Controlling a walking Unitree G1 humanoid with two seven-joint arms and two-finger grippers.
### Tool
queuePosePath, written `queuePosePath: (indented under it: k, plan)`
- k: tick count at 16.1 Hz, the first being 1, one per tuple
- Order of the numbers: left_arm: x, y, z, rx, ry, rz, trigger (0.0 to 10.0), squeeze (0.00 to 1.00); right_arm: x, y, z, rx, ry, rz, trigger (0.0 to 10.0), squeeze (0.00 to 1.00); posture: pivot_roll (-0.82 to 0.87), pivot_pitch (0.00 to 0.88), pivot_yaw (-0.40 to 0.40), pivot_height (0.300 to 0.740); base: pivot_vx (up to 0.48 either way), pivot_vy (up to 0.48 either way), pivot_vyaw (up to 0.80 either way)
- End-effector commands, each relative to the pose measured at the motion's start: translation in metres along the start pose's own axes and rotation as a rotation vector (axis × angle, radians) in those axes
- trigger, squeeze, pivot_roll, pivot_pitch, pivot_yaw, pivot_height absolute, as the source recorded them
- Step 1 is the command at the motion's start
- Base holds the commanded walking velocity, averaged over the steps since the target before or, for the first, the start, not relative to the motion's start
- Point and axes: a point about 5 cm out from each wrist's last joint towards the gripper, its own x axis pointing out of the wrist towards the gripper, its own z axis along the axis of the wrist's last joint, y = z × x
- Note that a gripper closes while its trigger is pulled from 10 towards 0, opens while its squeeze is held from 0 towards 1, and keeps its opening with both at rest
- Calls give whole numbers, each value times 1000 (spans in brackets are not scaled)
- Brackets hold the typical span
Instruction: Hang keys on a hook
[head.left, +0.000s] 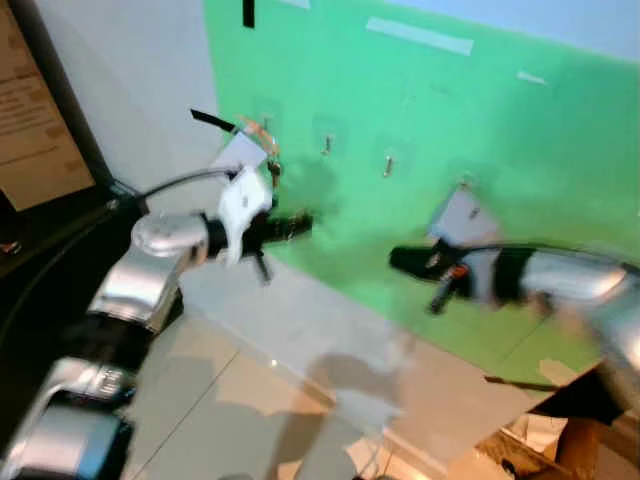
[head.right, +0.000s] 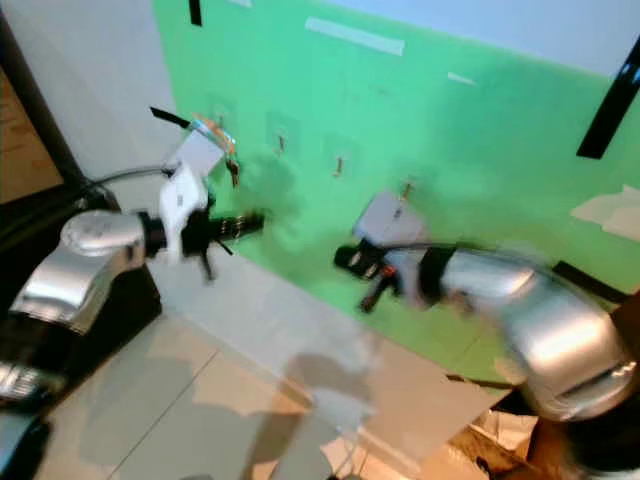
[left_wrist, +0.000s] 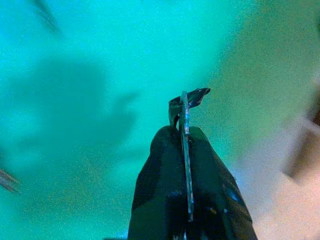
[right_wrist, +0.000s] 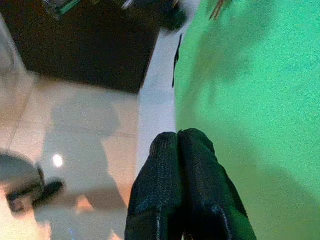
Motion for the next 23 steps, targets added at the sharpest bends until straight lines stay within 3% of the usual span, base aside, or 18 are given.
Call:
queuePosePath:
  k: [1, 2, 5, 7, 9, 11, 16, 17, 19, 23]
  plan:
    - [5, 6, 22, 39, -125, 56, 0, 0, 4, -7, -5, 44, -15, -124, 10000, 0, -37, 0, -20, 740, 0, 0, 0]
    - [10, 5, 29, 31, -205, 87, 0, 0, 12, -6, -12, 121, -49, -207, 10000, 0, -39, 0, -14, 740, 0, 0, 0]
    - [29, -7, 16, 72, -171, 163, 0, 0, 29, 7, -37, 287, -85, -423, 10000, 0, -65, 0, 22, 740, 0, 0, 0]
    - [35, -11, 9, 112, -142, 220, 0, 0, 32, 11, -45, 269, -82, -503, 10000, 0, -73, 0, 27, 740, 0, 0, 0]
    - [38, -9, 0, 197, -105, 404, 0, 0, 36, 15, -46, 296, -155, -576, 10000, 0, -87, 0, 33, 740, 0, 0, 0]
    - [35, -11, -8, 168, -106, 490, 0, 0, 36, 15, -50, 355, -188, -629, 10000, 0, -89, 0, 30, 740, 0, 0, 0]
    - [32, -21, -21, 110, -107, 580, 0, 0, 35, 18, -53, 313, -194, -604, 10000, 0, -86, 0, -13, 740, 0, 0, 0]
    - [30, -18, -19, 112, -127, 625, 0, 0, 36, 20, -49, 270, -218, -559, 10000, 0, -84, 0, -15, 740, 0, 0, 0]
    - [26, -11, -13, 136, -146, 654, 0, 0, 36, 26, -38, 280, -290, -454, 10000, 0, -72, 0, -35, 740, 0, 0, 0]
    - [28, -6, -7, 179, -157, 652, 0, 0, 34, 27, -37, 300, -316, -397, 10000, 0, -66, 0, -50, 740, 0, 0, 0]
